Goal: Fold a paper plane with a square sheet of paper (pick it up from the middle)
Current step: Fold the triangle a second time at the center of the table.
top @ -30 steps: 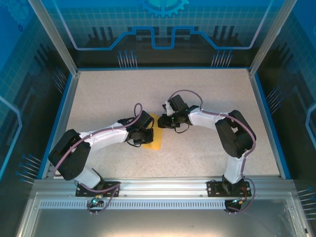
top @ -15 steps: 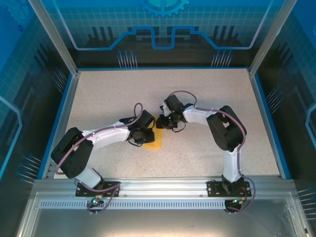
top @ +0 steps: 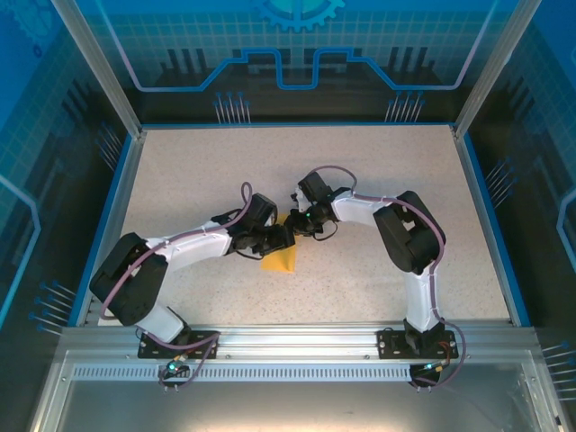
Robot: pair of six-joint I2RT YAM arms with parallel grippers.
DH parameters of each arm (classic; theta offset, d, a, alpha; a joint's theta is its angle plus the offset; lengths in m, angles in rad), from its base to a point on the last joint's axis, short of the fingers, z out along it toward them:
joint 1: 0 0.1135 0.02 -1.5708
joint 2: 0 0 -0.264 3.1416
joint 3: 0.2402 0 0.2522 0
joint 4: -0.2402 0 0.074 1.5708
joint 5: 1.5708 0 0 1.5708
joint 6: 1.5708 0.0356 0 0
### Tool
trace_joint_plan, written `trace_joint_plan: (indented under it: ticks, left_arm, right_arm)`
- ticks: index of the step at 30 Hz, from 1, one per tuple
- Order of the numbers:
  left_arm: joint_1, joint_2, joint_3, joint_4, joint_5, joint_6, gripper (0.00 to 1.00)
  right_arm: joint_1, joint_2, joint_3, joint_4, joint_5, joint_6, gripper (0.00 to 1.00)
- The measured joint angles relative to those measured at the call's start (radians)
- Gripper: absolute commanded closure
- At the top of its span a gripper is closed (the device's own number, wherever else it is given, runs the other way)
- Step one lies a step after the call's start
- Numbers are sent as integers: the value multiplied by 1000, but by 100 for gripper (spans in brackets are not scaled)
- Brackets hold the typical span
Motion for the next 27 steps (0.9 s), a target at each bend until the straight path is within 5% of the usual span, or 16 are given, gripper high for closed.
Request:
trace_joint_plan:
  ticks: [14,27]
  left_arm:
    - [22,64,-46,143,36,-26,48]
    - [34,103,-51,164,32,-59,61]
  right_arm:
    - [-54,-19,-32,32,-96,47,72]
    - [-102,-299,-263,75,-97,0,63]
